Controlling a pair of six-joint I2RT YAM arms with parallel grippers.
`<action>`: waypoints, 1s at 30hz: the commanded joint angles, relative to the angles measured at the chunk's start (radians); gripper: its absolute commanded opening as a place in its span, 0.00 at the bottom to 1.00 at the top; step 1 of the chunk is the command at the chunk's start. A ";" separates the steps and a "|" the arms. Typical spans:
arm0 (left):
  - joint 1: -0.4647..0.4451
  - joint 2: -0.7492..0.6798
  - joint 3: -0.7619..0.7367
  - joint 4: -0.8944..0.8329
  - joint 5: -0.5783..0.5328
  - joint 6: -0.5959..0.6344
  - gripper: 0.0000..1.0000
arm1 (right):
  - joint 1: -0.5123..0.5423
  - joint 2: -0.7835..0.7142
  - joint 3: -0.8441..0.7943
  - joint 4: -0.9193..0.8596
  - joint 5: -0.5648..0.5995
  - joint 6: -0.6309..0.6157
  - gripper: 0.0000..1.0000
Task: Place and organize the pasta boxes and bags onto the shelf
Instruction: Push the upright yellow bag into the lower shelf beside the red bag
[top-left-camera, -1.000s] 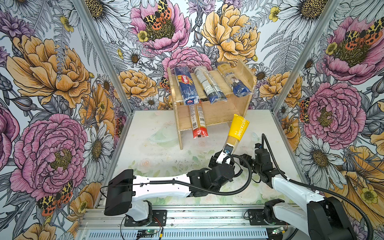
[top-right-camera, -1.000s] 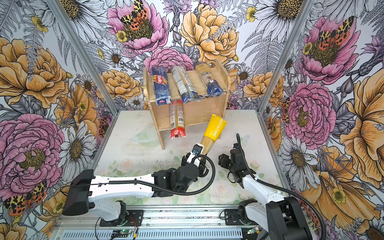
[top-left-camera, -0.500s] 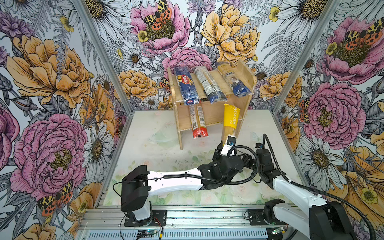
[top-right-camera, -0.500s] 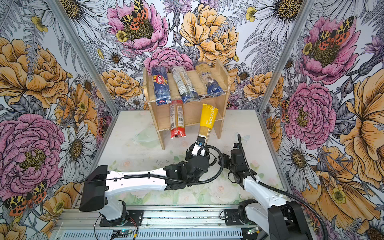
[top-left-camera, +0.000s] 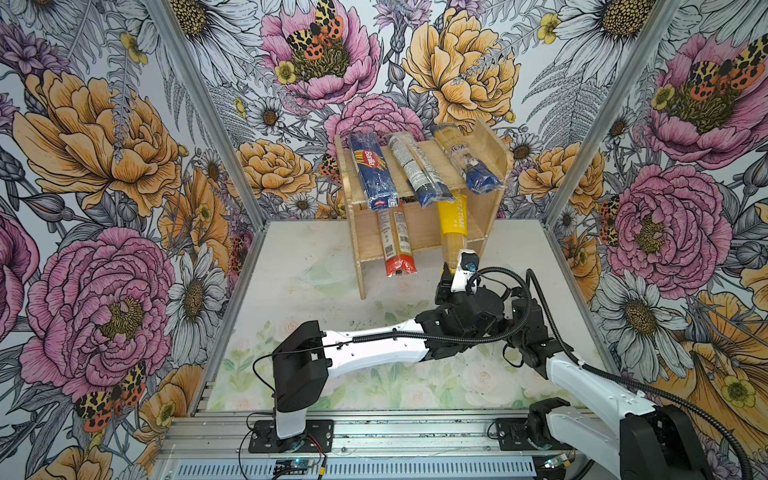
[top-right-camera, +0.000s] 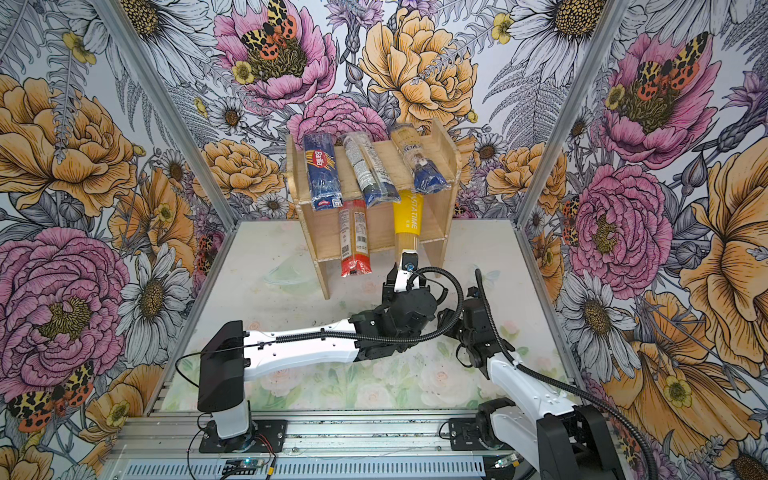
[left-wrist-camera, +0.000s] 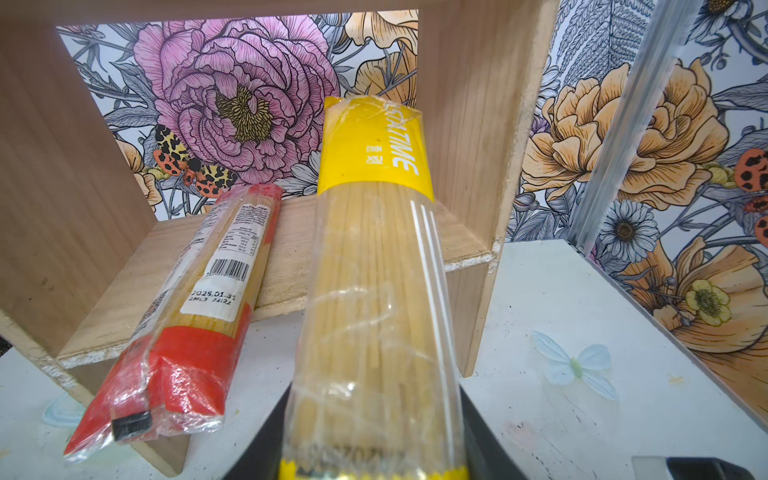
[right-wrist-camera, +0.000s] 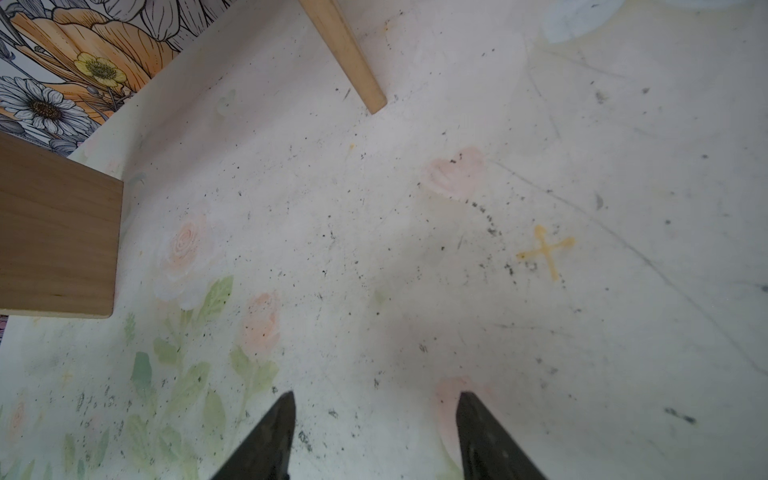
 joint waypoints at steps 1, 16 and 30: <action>0.009 0.029 0.083 0.140 -0.105 0.080 0.00 | -0.006 -0.011 0.019 -0.007 0.007 0.001 0.63; 0.046 0.142 0.198 0.288 -0.157 0.209 0.00 | -0.007 -0.016 0.054 -0.060 0.017 -0.032 0.63; 0.082 0.219 0.275 0.470 -0.208 0.417 0.00 | -0.007 -0.011 0.079 -0.091 0.022 -0.050 0.63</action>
